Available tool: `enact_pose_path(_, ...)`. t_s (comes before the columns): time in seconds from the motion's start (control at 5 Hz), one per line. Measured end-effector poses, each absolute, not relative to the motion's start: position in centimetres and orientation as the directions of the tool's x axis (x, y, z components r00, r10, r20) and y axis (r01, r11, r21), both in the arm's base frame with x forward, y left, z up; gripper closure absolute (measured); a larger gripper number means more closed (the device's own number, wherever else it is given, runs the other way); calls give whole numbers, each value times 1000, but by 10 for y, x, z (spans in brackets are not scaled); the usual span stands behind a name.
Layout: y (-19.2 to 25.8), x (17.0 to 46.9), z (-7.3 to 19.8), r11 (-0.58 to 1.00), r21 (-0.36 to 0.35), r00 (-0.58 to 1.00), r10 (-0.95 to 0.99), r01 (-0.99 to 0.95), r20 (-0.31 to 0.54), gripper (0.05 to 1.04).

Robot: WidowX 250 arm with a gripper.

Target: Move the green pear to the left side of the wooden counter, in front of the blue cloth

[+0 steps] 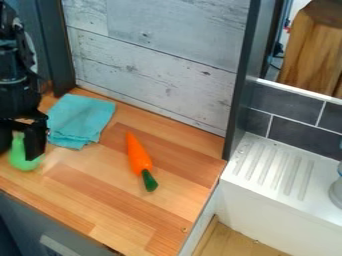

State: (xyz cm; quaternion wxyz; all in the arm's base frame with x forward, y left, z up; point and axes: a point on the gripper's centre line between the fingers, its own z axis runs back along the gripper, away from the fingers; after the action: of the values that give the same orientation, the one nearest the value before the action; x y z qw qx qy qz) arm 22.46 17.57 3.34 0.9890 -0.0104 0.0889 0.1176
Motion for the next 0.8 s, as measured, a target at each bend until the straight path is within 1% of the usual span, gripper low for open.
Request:
enact_pose_path(0.2,175,224,51,971,20,962,238,-238,-133,75)
enact_pose_path(0.4,160,228,82,978,13,976,210,-210,-50,75)
enact_pose_path(0.6,114,248,102,996,-17,995,87,-88,-44,75)
enact_pose_path(0.8,72,266,108,997,-9,997,76,-76,-31,75)
